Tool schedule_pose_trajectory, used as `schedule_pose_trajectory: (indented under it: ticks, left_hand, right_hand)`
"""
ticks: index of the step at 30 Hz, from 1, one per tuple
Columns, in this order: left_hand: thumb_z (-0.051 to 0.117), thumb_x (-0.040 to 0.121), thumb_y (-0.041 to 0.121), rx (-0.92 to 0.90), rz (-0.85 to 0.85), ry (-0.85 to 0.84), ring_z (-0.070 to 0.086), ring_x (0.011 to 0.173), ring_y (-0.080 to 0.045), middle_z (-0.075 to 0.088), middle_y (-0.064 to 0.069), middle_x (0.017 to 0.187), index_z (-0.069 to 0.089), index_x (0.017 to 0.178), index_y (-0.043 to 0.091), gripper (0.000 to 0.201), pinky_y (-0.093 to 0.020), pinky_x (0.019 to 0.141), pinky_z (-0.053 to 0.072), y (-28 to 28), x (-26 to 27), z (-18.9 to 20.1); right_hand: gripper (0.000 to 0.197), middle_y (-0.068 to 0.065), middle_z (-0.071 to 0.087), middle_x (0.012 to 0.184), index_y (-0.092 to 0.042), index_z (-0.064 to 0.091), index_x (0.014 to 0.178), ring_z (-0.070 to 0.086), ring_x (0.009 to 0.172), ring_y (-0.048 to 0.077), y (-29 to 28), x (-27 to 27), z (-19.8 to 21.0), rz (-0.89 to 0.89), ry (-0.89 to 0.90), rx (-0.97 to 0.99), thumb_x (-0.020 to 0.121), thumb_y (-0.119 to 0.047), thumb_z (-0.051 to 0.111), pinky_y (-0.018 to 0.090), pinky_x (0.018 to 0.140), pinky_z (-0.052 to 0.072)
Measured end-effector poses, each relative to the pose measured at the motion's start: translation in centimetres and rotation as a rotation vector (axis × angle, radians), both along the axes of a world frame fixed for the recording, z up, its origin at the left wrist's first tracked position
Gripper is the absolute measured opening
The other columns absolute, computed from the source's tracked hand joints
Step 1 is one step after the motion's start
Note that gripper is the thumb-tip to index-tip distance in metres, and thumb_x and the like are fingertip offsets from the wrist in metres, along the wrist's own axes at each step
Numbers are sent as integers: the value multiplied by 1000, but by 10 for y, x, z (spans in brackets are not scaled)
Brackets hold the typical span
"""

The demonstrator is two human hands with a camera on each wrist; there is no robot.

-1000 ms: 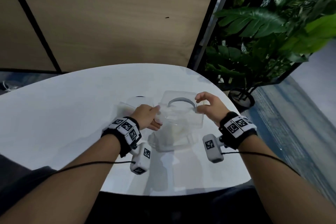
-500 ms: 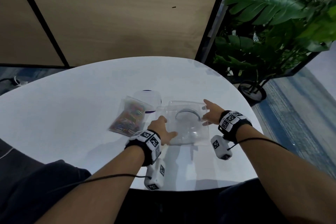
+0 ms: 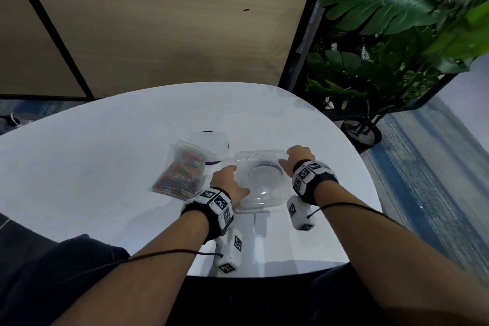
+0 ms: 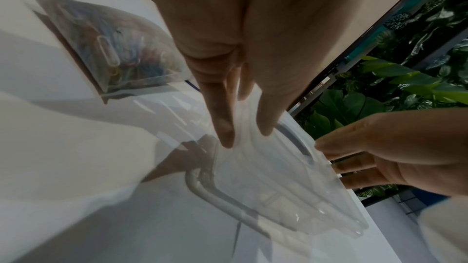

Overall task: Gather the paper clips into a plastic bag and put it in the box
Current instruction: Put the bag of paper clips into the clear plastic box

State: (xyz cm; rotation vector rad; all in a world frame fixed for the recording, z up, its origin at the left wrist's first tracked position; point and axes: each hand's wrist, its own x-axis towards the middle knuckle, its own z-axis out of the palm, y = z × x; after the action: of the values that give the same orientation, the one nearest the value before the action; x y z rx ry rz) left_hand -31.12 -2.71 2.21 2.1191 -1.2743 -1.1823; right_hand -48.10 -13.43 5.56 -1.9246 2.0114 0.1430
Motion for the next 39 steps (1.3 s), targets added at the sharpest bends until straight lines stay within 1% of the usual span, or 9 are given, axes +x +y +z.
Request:
schedule_pose_trajectory:
  ticks: [4, 8, 16, 21, 23, 25, 28, 33, 39]
  left_hand:
    - [74, 90, 22, 3, 94, 42, 66, 120, -35, 67, -16, 131, 45, 150, 13, 67, -43, 105, 53, -7, 5, -5]
    - [77, 87, 18, 31, 92, 63, 70, 113, -38, 68, -17, 127, 46, 145, 13, 66, -48, 97, 58, -12, 5, -8]
    - [81, 80, 15, 38, 154, 19, 74, 100, -38, 71, -19, 115, 44, 137, 9, 68, -47, 85, 63, -19, 11, -6]
    - [79, 79, 14, 87, 116, -43, 77, 91, -29, 78, -14, 96, 69, 97, 1, 25, -30, 67, 61, -17, 18, 5]
    - [76, 81, 14, 90, 84, -109, 75, 88, -28, 75, -17, 89, 59, 70, 5, 22, -26, 51, 50, -17, 15, 8]
    - [73, 86, 13, 89, 48, -177, 73, 105, -29, 75, -19, 109, 63, 75, 7, 16, -29, 70, 57, -18, 9, 14]
    - [72, 89, 11, 47, 72, -193, 65, 123, -29, 69, -15, 131, 69, 123, 2, 35, -30, 100, 52, -20, 4, 17]
    - [69, 92, 13, 30, 91, -231, 64, 125, -28, 69, -13, 132, 69, 126, 1, 35, -30, 104, 50, -19, 0, 30]
    - [74, 85, 10, 54, 97, -248, 69, 116, -30, 73, -16, 124, 74, 104, 1, 21, -33, 100, 56, -31, -4, 36]
  right_hand:
    - [47, 6, 63, 128, -11, 65, 123, 58, 121, 25, -8, -15, 5, -100, -119, 137, 80, -24, 77, 33, 100, 49]
    - [38, 1, 73, 95, -19, 72, 112, 71, 92, 18, -6, -31, -5, -198, -360, 223, 75, -16, 81, 34, 94, 54]
    - [36, 16, 73, 76, -19, 60, 98, 71, 61, 25, 4, -34, -8, -251, -469, 110, 72, -11, 83, 36, 61, 62]
    - [26, 16, 72, 68, -3, 72, 89, 68, 55, 26, 5, -26, -5, -343, -477, 192, 68, -8, 86, 40, 63, 62]
    - [21, 15, 72, 67, -4, 73, 81, 71, 58, 29, 4, -24, -6, -367, -465, 187, 67, -8, 87, 44, 66, 62]
    - [18, 15, 73, 66, -7, 73, 77, 73, 65, 31, 2, -22, -5, -376, -446, 197, 66, -11, 87, 46, 68, 62]
    - [20, 12, 74, 68, -9, 74, 74, 74, 65, 29, -6, -26, -11, -345, -379, 202, 63, -17, 88, 42, 67, 62]
    - [23, 9, 74, 80, -15, 74, 77, 73, 76, 27, 3, -23, -11, -241, -271, 97, 65, -30, 85, 36, 75, 61]
    - [19, 15, 64, 113, -5, 64, 104, 62, 106, 32, 12, -8, 3, -31, -7, -48, 86, -9, 59, 34, 80, 51]
